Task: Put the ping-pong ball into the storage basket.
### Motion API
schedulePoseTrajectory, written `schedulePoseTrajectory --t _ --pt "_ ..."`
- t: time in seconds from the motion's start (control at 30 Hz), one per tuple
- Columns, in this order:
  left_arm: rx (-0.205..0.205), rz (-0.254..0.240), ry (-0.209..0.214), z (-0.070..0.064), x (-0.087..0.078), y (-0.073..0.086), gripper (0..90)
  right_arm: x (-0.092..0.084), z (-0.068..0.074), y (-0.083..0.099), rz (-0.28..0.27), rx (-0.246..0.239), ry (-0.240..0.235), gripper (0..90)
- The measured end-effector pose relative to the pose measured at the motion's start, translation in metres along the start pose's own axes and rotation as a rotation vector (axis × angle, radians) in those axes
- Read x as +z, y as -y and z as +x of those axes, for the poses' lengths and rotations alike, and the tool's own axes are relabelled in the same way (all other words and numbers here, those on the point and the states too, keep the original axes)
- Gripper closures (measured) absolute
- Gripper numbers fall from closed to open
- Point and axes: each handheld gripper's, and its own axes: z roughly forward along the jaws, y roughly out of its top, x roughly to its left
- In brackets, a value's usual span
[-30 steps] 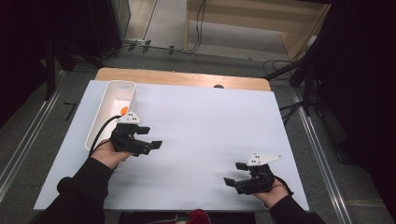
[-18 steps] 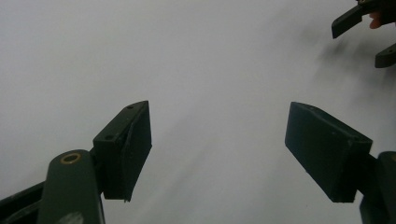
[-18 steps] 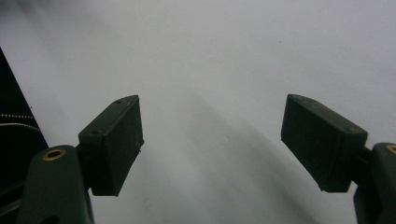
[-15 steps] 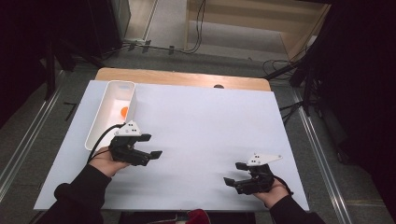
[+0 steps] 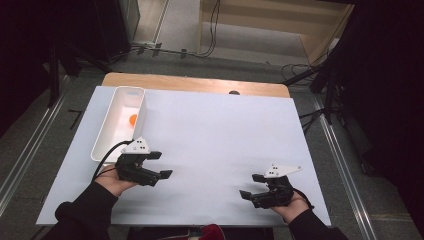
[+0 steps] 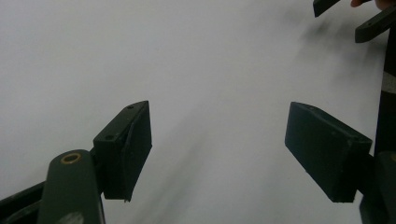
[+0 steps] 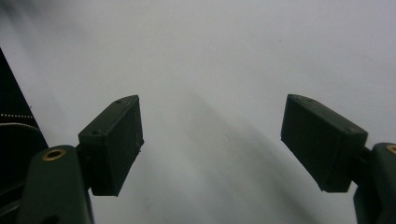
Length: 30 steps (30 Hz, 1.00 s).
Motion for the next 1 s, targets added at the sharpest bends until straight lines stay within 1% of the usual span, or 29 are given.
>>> schedulePoseTrajectory --t 0.13,0.2,0.3,0.4,0.43,0.53,0.57,0.63,0.7,0.77,0.87,1.0 --pt "-0.006 0.010 0.003 0.000 0.001 0.005 23.3 0.000 0.000 0.000 -0.001 -0.003 0.001 19.5" --pt "-0.002 0.018 0.002 0.001 0.001 0.008 23.3 0.000 0.000 0.000 -0.002 -0.003 0.003 19.5" --pt "0.001 0.018 0.005 0.001 0.000 0.013 23.3 0.000 0.000 0.000 -0.001 -0.002 0.002 19.5" --pt "-0.009 0.025 0.011 0.002 0.000 0.018 23.3 0.000 0.000 0.000 0.000 0.003 0.002 19.5" --pt "-0.005 0.028 0.013 0.002 0.000 0.019 23.3 0.000 0.000 0.000 -0.001 0.001 0.002 19.5" --pt "-0.007 0.028 0.012 0.001 -0.002 0.023 23.3 0.000 0.000 0.000 0.000 0.003 0.001 19.5" --pt "-0.004 0.028 0.011 0.001 -0.003 0.024 23.3 0.000 -0.001 0.000 -0.003 -0.003 0.003 19.5" --pt "-0.002 0.024 0.008 0.001 -0.005 0.027 23.3 0.000 -0.001 0.000 -0.004 0.000 0.004 19.5" --pt "-0.001 0.030 0.014 0.000 -0.006 0.029 23.3 0.000 -0.001 0.000 -0.003 -0.001 0.004 19.5" --pt "0.015 0.034 0.006 -0.001 -0.007 0.031 23.3 0.000 -0.001 0.000 -0.003 0.000 0.004 19.6" --pt "0.027 0.033 0.006 -0.003 -0.009 0.034 23.3 0.000 -0.001 0.000 -0.003 0.001 0.003 19.5" --pt "0.023 0.034 0.006 -0.003 -0.011 0.037 23.2 0.000 -0.001 0.001 -0.001 0.000 0.004 19.5"
